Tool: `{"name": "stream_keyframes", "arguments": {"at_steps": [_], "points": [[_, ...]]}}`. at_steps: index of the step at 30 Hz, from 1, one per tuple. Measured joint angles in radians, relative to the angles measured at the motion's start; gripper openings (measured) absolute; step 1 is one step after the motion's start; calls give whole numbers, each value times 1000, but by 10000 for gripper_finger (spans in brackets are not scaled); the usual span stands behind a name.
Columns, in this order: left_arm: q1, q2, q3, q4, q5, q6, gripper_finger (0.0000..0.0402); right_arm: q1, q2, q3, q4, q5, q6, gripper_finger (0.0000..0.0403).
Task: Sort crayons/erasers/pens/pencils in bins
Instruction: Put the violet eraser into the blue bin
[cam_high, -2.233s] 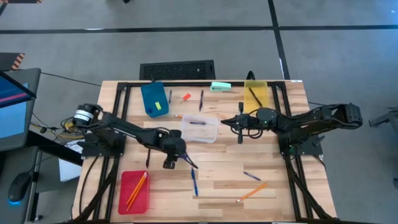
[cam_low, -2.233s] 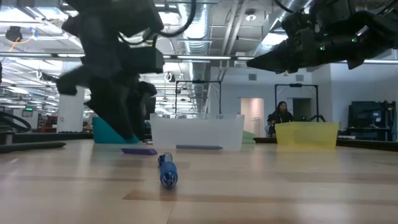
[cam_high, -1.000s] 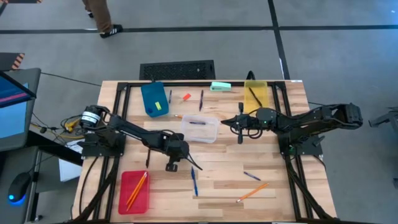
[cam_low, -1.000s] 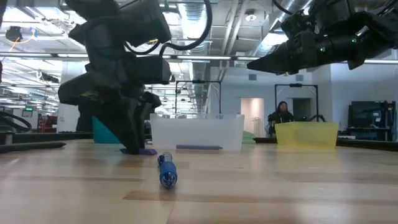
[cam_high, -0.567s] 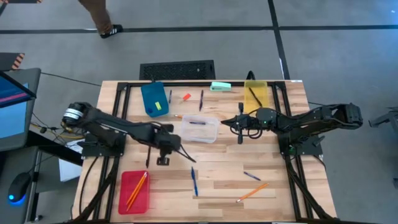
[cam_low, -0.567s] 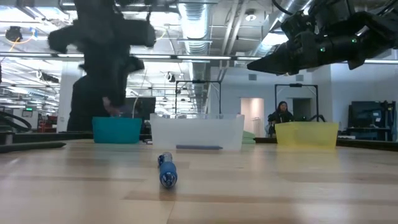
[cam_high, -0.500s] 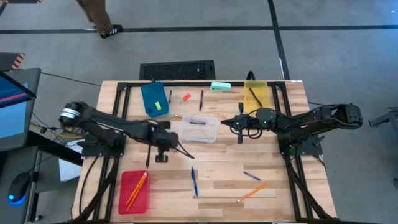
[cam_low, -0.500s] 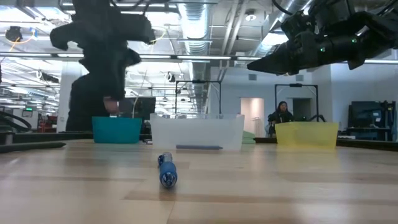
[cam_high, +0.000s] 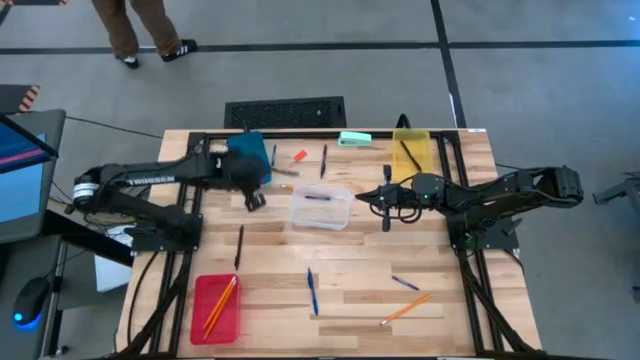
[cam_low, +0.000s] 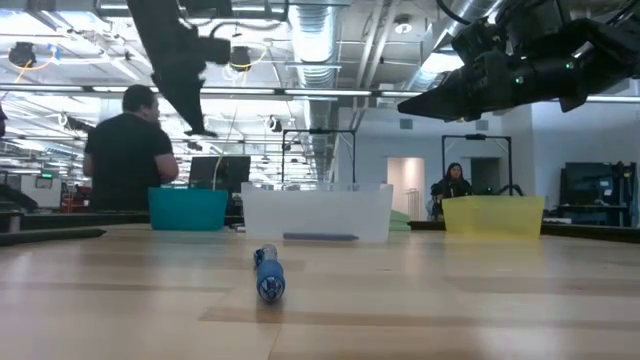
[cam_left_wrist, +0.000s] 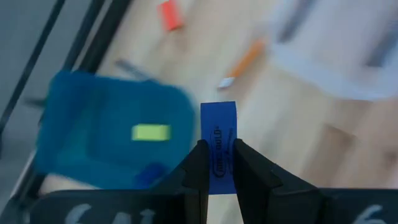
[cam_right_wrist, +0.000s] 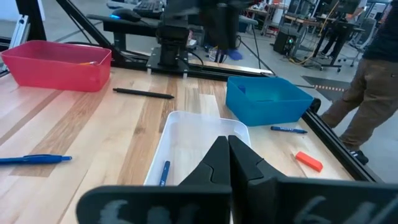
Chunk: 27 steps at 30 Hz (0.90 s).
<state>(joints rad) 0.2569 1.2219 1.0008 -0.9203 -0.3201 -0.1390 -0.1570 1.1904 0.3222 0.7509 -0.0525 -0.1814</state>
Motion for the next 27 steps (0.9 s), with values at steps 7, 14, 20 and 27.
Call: {"name": "stream_keyframes", "arguments": {"at_steps": [7, 14, 20, 27], "points": [[304, 100, 1, 63, 107, 146, 42, 5, 0, 0, 5, 0, 8, 3], [495, 289, 1, 137, 154, 258, 43, 8, 0, 0, 12, -1, 8, 3], [563, 400, 2, 212, 159, 292, 43, 8, 0, 0, 12, -1, 7, 3], [599, 416, 3, 242, 182, 292, 43, 8, 0, 0, 12, -1, 0, 3]]}}
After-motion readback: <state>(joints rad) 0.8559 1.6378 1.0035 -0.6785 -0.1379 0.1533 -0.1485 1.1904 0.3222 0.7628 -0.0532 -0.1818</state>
